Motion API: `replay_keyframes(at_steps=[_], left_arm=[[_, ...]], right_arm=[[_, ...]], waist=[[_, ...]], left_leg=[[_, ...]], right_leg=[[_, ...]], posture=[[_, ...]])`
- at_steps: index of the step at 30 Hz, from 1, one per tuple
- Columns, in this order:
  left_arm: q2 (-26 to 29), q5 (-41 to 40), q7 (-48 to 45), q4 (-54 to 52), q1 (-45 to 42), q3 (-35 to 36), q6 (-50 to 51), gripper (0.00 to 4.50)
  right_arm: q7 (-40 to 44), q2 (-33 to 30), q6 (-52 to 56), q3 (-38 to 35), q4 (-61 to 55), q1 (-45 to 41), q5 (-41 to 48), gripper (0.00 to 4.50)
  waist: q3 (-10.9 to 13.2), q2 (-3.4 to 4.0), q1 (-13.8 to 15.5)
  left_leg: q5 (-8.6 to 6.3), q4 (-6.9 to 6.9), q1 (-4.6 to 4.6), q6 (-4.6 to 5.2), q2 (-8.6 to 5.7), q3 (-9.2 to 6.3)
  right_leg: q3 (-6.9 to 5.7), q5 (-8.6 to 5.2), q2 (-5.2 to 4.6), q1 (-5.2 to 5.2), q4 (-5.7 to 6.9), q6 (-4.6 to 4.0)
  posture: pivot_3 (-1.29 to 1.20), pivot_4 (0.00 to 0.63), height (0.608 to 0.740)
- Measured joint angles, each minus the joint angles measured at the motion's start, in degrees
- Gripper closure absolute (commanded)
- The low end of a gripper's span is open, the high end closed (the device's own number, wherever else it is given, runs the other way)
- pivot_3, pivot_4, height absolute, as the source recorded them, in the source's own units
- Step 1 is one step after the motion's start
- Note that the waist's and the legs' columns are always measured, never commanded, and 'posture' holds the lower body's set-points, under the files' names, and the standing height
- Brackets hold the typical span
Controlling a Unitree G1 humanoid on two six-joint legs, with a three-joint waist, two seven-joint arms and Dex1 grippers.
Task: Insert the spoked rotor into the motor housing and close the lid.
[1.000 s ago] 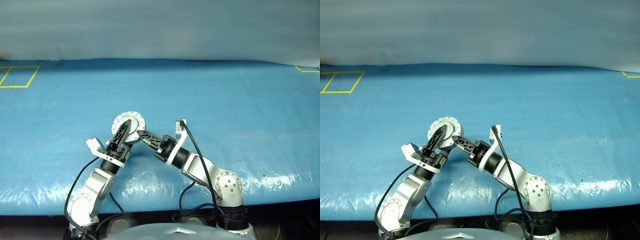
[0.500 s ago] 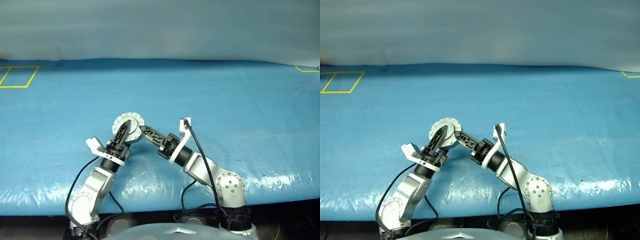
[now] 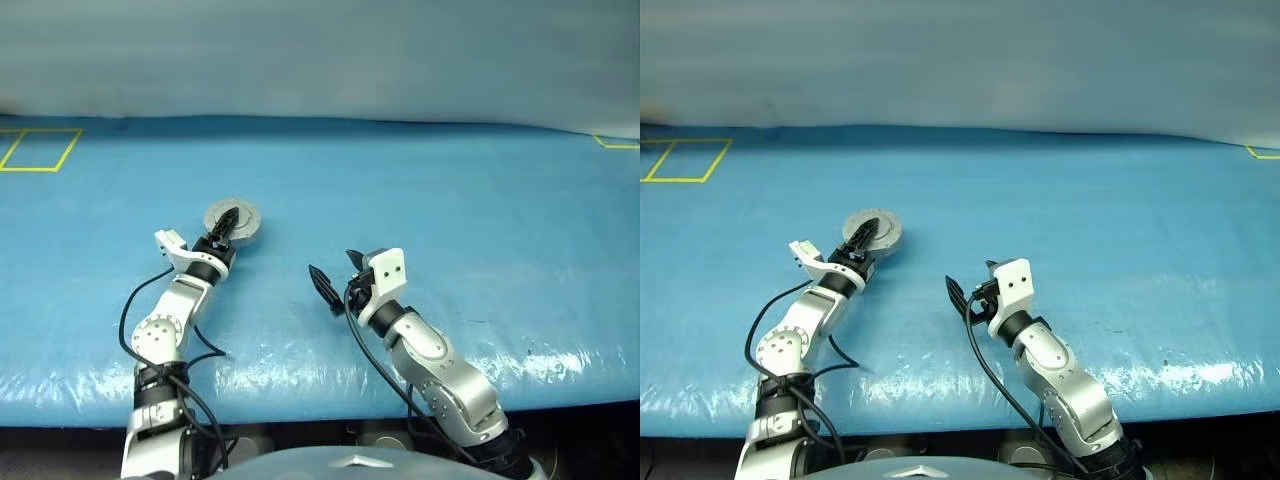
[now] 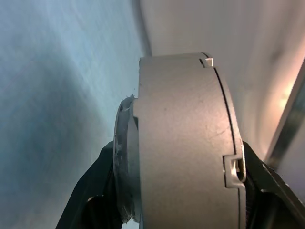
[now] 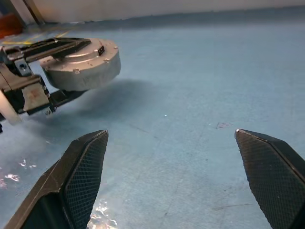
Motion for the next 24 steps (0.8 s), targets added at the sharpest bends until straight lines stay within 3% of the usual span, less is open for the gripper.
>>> replay_keyframes(at_steps=[8,15,16,20,24], left_arm=[[2.91,12.57,-4.33,24.84,-18.11,2.00,-4.83,2.06],[3.70,20.22,-8.51,35.30,-24.09,2.89,-5.76,2.06],[3.71,20.57,-8.78,35.43,-24.14,3.46,-5.56,1.31],[3.67,21.21,-9.32,33.15,-23.31,5.15,-3.41,0.08],[2.36,18.99,-7.95,19.06,-13.78,6.86,2.36,0.03]], right_arm=[[1.92,2.02,-2.60,-0.42,1.64,2.43,-6.77,0.00],[4.16,1.94,-5.30,-1.72,1.71,4.92,-10.33,0.00],[4.24,2.17,-5.63,-1.74,1.71,5.21,-10.65,0.00],[4.51,3.32,-5.70,-2.37,1.71,5.71,-11.34,0.00],[5.06,4.29,-5.70,-2.87,1.78,6.64,-11.83,0.00]], waist=[[0.13,-0.22,-0.13],[0.13,-0.22,-0.83],[0.13,-0.22,-0.88],[0.11,-0.21,-1.17],[0.04,-0.15,-2.04]], left_leg=[[0.01,-0.01,-0.03,-0.01,-0.02,-0.01],[0.02,-0.04,0.05,-0.03,0.01,0.02],[0.02,-0.04,0.06,-0.04,0.02,0.03],[0.03,-0.03,0.20,-0.05,0.03,0.07],[0.01,-0.25,0.57,-0.03,0.08,0.30]], right_leg=[[0.02,0.19,0.01,-0.02,-0.02,0.30],[0.07,0.19,0.01,-0.03,0.02,0.31],[0.07,0.19,0.01,-0.02,0.04,0.31],[0.12,0.21,0.01,0.05,0.09,0.34],[0.40,0.18,0.01,0.18,0.10,0.29]], posture=[[0.00,0.150,0.740],[0.00,0.150,0.740],[0.00,0.150,0.740],[0.00,0.150,0.740],[0.00,0.150,0.740]])
